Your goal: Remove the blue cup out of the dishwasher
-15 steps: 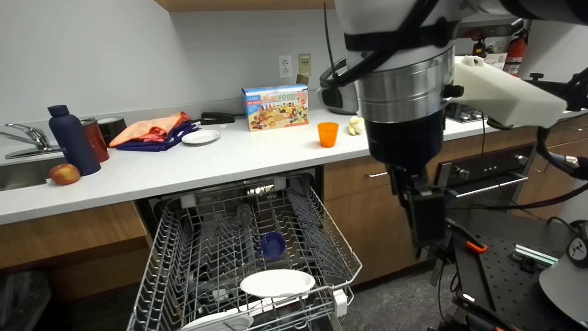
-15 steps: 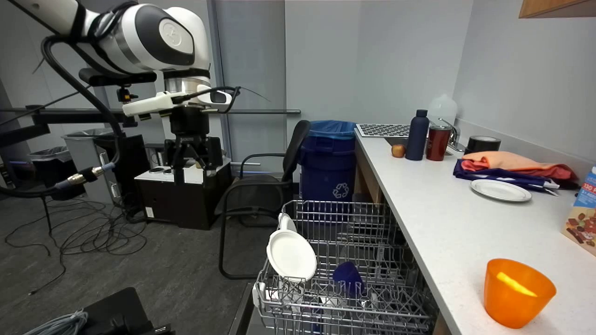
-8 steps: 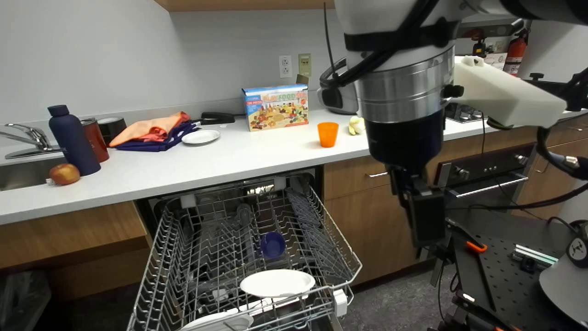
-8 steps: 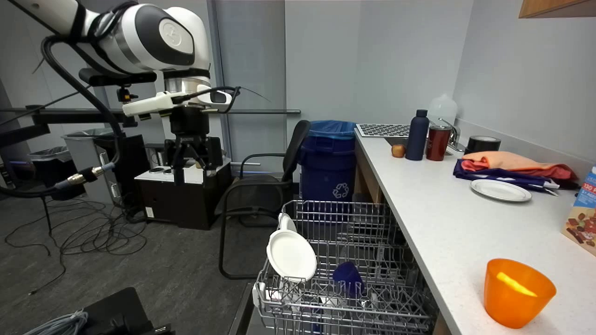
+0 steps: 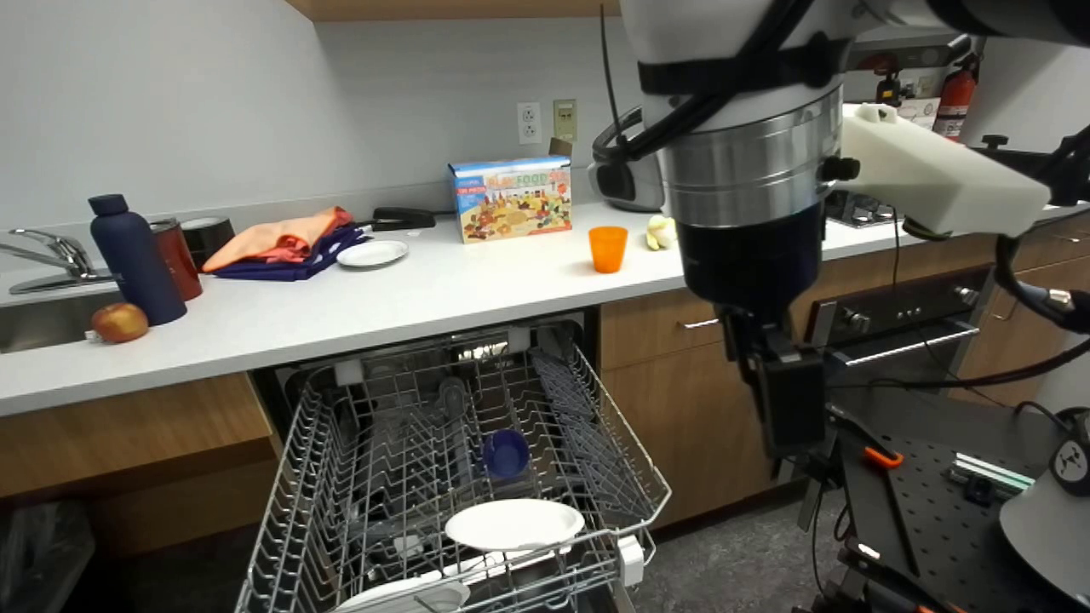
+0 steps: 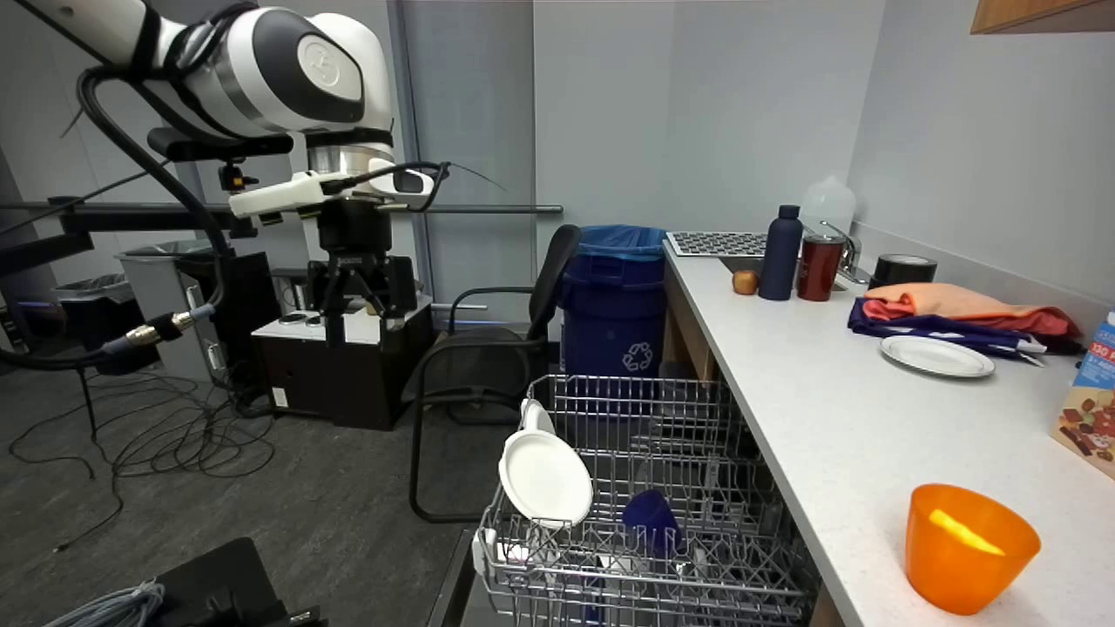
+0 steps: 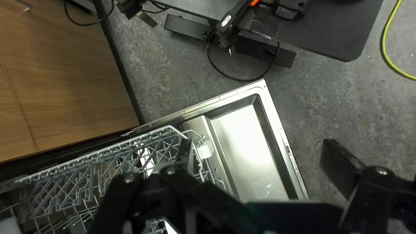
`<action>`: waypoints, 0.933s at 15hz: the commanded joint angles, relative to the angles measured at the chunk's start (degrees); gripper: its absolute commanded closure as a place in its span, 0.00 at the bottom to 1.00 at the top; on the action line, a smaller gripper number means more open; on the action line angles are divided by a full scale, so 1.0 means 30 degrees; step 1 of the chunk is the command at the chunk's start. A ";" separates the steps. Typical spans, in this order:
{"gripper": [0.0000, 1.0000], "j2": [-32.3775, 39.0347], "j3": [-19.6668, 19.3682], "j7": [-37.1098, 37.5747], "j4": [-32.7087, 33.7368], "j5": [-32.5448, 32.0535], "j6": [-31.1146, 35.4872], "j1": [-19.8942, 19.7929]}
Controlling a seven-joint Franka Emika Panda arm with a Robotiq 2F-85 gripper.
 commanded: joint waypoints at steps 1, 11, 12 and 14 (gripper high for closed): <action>0.00 0.0053 -0.0470 0.0113 0.0037 -0.0124 -0.0051 0.0496; 0.00 0.1214 -0.0452 0.0478 0.0753 -0.0325 0.0596 0.0352; 0.00 0.1190 -0.0604 0.0352 0.0676 -0.0304 0.0788 0.0299; 0.00 0.1472 -0.0876 0.0390 0.0763 -0.0529 0.1325 0.0135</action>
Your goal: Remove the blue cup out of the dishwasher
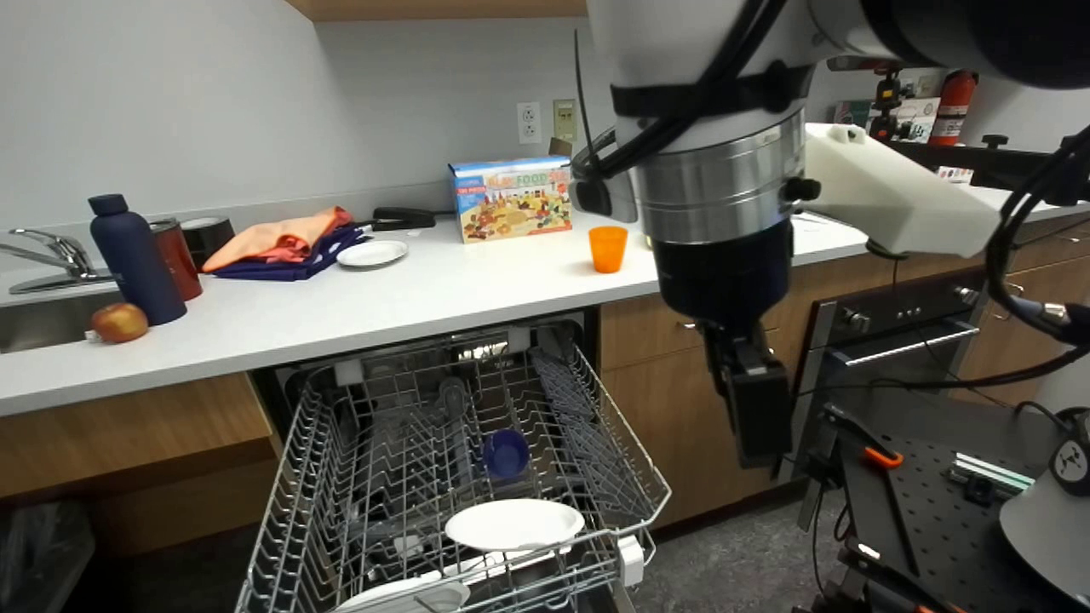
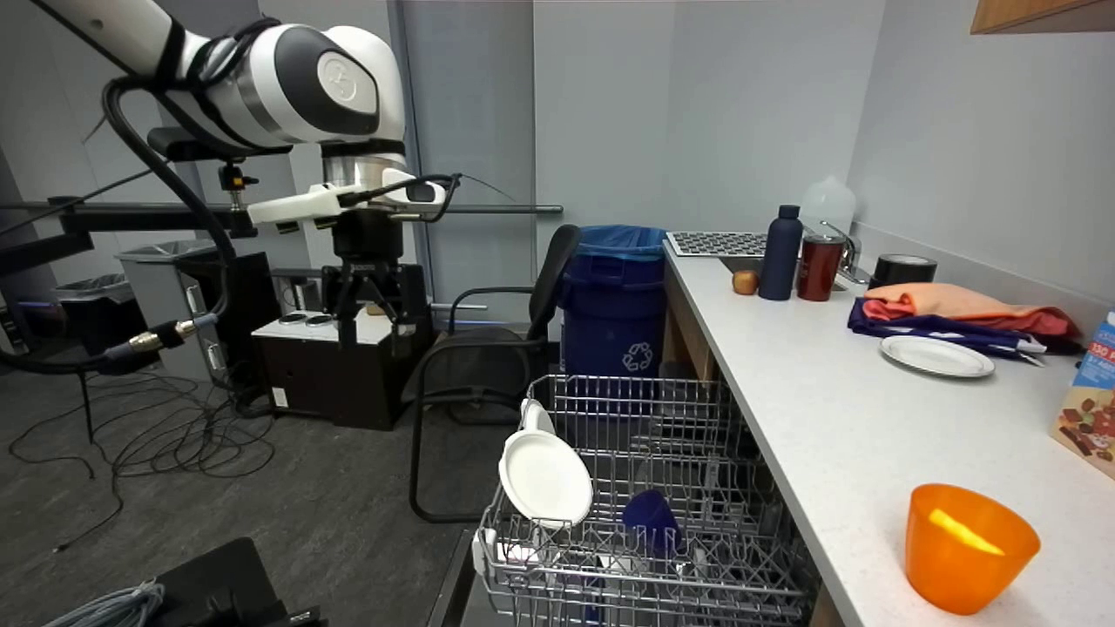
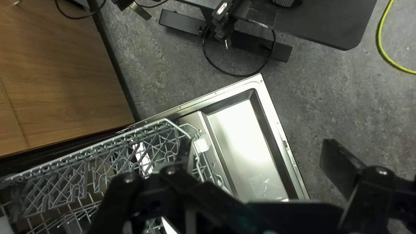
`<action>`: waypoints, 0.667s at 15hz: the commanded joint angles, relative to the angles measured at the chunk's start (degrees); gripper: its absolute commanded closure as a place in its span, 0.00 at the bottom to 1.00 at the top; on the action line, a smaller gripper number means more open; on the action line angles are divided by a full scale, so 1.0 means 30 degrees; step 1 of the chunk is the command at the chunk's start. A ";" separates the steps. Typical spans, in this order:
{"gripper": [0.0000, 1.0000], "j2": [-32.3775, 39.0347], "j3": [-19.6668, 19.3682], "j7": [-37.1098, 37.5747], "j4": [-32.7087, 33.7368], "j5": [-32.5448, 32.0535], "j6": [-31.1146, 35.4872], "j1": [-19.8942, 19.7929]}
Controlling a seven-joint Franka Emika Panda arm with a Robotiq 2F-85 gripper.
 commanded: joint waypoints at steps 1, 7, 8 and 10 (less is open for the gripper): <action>0.00 0.0622 -0.0835 0.0288 0.0480 -0.0574 0.0854 0.0022; 0.00 0.1896 -0.1999 0.1026 0.1169 -0.2222 0.3685 -0.0548; 0.00 0.2220 -0.2182 0.1251 0.1351 -0.2568 0.4164 -0.0634; 0.00 0.2926 -0.2526 0.1731 0.1722 -0.3178 0.5082 -0.0792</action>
